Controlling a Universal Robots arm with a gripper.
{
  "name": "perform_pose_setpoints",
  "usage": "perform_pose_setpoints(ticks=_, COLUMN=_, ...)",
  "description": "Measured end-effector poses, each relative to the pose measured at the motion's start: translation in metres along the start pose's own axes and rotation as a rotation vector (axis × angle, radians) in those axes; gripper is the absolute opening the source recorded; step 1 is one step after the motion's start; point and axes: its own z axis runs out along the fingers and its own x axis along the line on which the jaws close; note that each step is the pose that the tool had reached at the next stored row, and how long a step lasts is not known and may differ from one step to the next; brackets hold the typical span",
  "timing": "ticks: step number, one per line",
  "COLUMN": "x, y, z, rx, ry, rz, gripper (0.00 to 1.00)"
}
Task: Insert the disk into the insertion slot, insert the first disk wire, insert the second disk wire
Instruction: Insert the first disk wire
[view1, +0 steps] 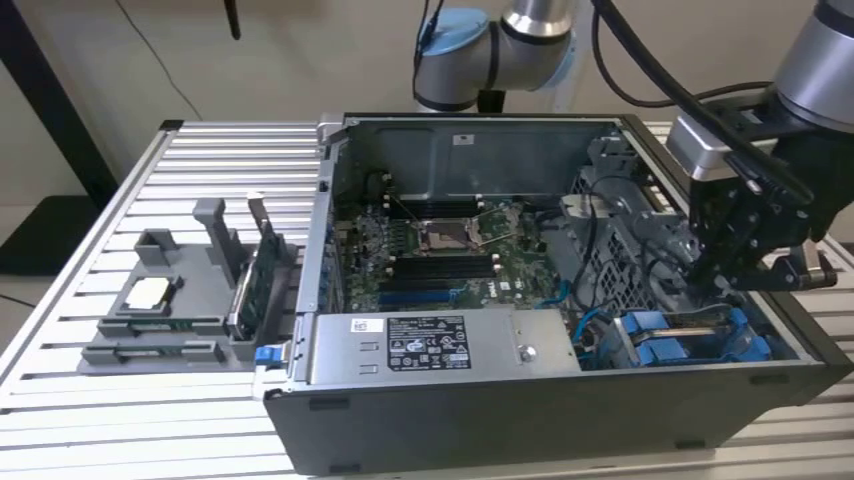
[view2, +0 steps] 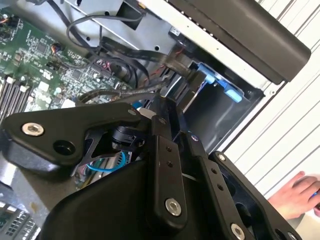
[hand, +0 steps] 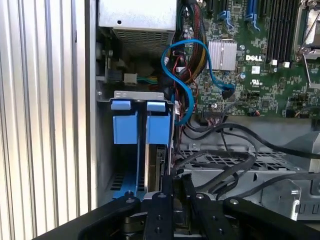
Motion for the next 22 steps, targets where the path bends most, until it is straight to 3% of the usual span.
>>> perform_pose_setpoints(ticks=6, x=0.0011, y=-0.0101, z=0.0056, rx=-0.0097, ry=-0.0004, rz=0.001, gripper=0.19)
perform_pose_setpoints(ticks=11, x=0.0026, y=-0.0127, z=0.0088, rx=-0.0142, ry=0.0003, rz=0.007, gripper=0.19)
perform_pose_setpoints(ticks=14, x=0.0031, y=-0.0141, z=0.0104, rx=-0.0228, ry=0.0002, rz=0.011, gripper=0.19)
perform_pose_setpoints(ticks=19, x=0.0048, y=-0.0195, z=0.0108, rx=-0.0484, ry=0.0006, rz=0.013, gripper=0.19)
perform_pose_setpoints(ticks=22, x=0.0059, y=-0.0204, z=0.0118, rx=-0.0524, ry=0.0010, rz=0.015, gripper=0.19)
